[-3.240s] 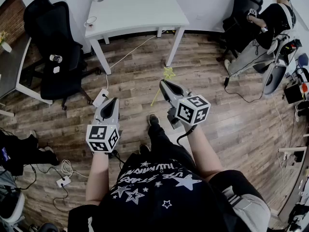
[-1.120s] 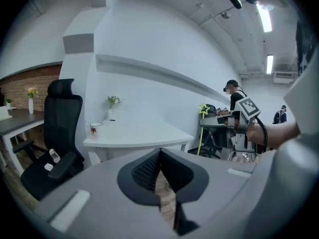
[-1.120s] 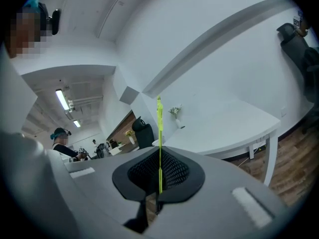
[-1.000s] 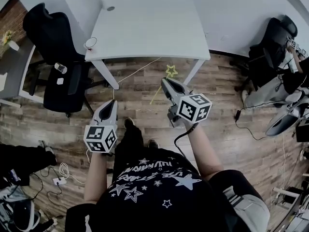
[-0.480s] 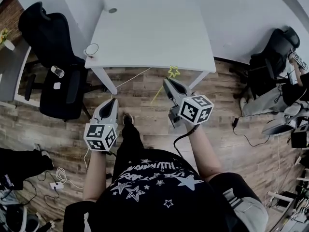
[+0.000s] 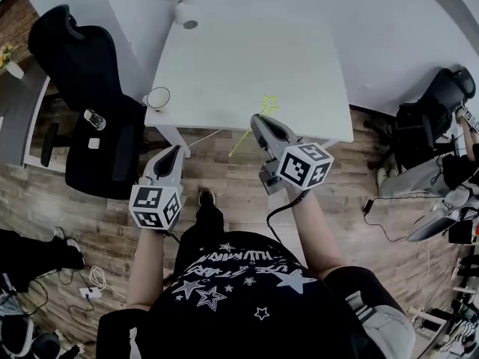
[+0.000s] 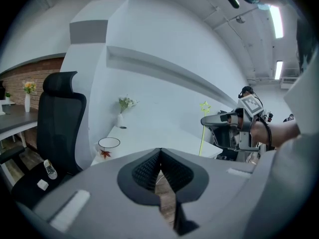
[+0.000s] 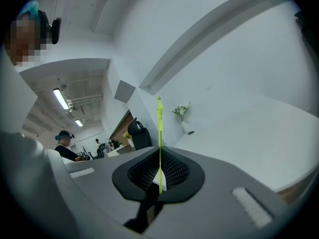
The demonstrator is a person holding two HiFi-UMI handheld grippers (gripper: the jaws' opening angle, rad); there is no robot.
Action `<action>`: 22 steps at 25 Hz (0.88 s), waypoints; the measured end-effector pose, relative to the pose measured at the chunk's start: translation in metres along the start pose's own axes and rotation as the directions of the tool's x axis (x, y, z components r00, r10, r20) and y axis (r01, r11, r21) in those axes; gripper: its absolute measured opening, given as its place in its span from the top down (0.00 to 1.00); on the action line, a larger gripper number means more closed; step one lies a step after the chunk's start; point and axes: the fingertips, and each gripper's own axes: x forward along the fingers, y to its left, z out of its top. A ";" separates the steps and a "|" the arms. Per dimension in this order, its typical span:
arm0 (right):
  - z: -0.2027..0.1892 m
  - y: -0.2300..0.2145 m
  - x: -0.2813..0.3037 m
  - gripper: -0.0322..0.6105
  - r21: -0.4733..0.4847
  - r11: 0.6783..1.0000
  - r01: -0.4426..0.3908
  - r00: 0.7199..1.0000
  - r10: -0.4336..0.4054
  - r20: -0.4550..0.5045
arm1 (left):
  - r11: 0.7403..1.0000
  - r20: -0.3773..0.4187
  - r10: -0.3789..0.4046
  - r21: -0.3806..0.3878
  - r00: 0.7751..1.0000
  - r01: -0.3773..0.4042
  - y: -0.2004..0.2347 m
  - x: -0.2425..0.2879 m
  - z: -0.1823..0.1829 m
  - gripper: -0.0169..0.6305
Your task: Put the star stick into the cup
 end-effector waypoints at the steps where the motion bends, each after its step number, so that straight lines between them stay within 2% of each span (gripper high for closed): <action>1: 0.005 0.002 0.011 0.92 -0.003 1.000 -0.007 1.000 0.007 -0.001 | 1.000 0.002 0.003 -0.001 1.000 -0.003 0.008 0.004 0.004 0.97; 6: 0.022 0.016 0.067 0.92 -0.024 0.998 -0.053 0.999 0.053 -0.010 | 1.000 0.012 0.025 -0.009 1.000 -0.025 0.049 0.019 0.022 0.97; 16: 0.042 0.048 0.169 0.92 0.001 0.989 -0.145 0.989 0.145 -0.018 | 0.998 0.028 0.057 -0.024 0.998 -0.056 0.131 0.040 0.049 0.97; 22: 0.046 0.055 0.212 0.92 0.026 0.983 -0.181 0.983 0.181 -0.027 | 0.997 0.035 0.066 -0.034 0.997 -0.065 0.160 0.053 0.053 0.97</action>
